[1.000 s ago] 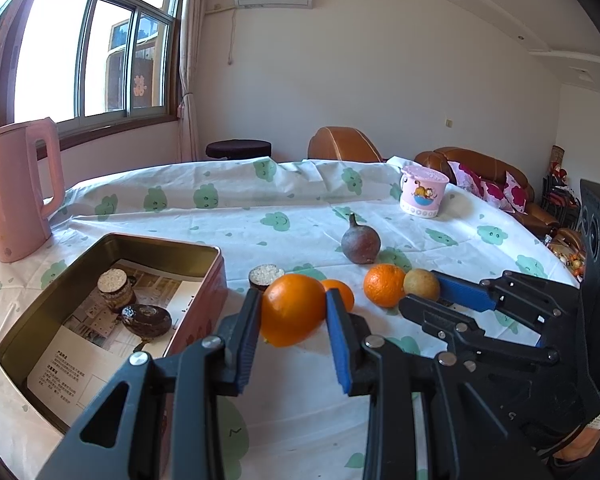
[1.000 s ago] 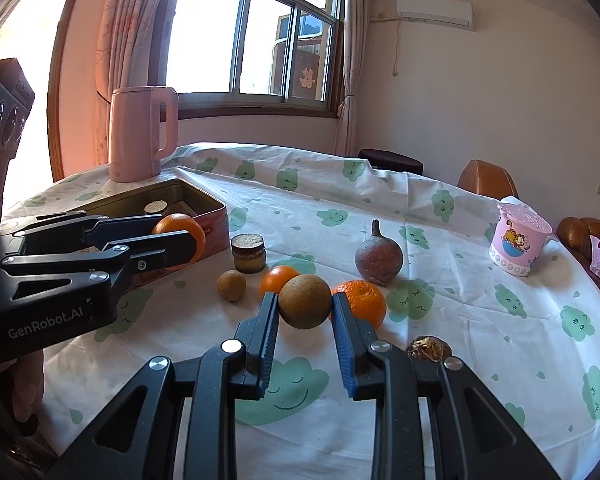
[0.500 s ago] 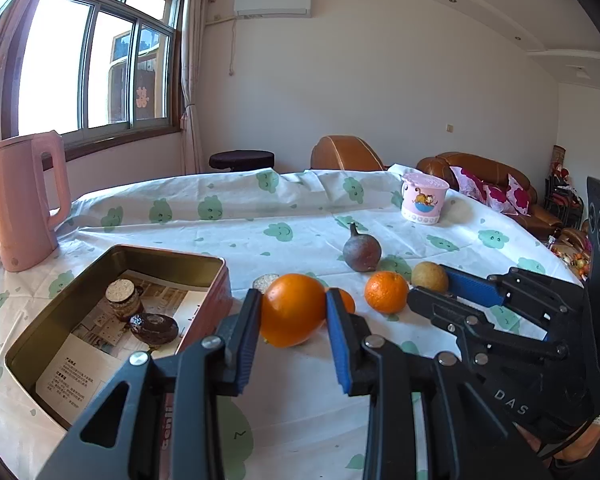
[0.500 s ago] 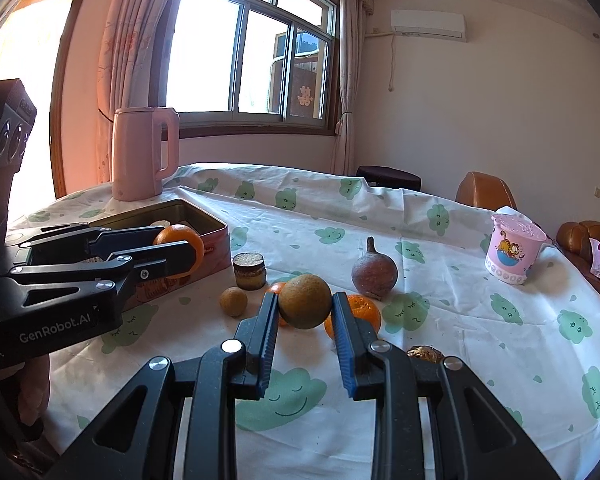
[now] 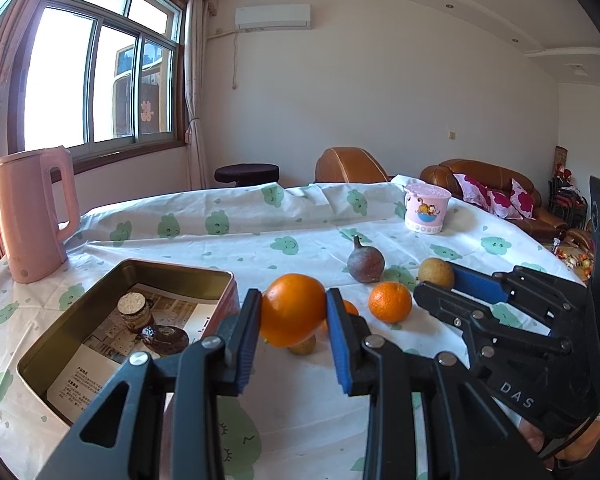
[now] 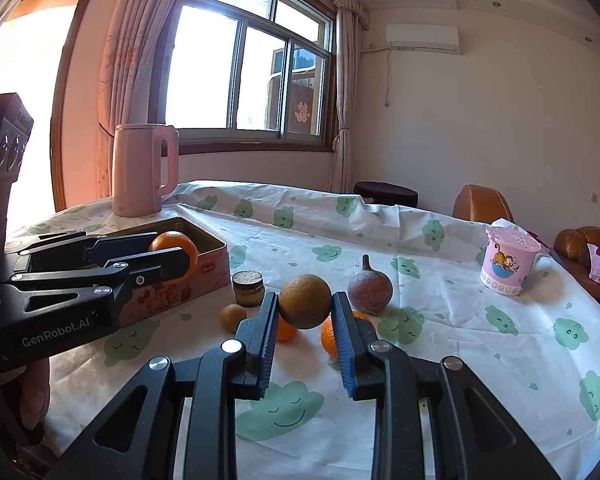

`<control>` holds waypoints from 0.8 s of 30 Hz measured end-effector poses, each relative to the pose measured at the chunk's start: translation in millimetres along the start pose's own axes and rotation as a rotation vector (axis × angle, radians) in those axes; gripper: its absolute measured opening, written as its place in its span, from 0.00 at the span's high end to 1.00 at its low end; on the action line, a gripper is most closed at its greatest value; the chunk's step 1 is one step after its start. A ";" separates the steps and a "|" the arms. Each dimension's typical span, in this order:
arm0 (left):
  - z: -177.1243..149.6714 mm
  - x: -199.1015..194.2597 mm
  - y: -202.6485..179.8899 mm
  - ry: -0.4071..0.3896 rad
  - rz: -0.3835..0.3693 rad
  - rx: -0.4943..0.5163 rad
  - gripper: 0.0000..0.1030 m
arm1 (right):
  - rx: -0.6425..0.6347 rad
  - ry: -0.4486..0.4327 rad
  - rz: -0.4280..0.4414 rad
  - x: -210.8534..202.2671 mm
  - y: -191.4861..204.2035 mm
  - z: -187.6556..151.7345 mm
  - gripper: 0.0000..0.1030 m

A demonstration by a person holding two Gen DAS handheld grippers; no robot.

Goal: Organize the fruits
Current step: 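Lift the orange with the left tool while the right tool lifts the brown fruit toward the tin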

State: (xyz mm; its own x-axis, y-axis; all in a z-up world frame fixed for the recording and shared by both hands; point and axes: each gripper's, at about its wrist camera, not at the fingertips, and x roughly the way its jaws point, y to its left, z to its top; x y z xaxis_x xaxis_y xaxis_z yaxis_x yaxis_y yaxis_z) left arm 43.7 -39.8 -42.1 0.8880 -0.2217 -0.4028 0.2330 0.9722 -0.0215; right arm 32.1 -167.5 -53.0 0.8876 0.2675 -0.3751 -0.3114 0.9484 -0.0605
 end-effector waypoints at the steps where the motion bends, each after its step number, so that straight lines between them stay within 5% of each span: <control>1: 0.4 -0.7 -0.3 -0.004 0.002 0.002 0.67 | 0.001 -0.003 -0.001 -0.4 -0.5 0.1 0.72; 24: 3.9 -12.2 2.3 -0.069 0.059 0.033 0.67 | -0.001 -0.079 -0.015 -13.0 4.6 10.0 0.72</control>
State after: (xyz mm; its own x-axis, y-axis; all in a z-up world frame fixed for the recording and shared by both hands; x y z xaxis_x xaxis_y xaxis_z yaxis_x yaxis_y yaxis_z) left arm 35.0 -35.2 -33.7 0.9255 -0.1697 -0.3386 0.1911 0.9811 0.0307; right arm 22.5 -164.9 -39.2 0.9162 0.2661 -0.2997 -0.2984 0.9521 -0.0668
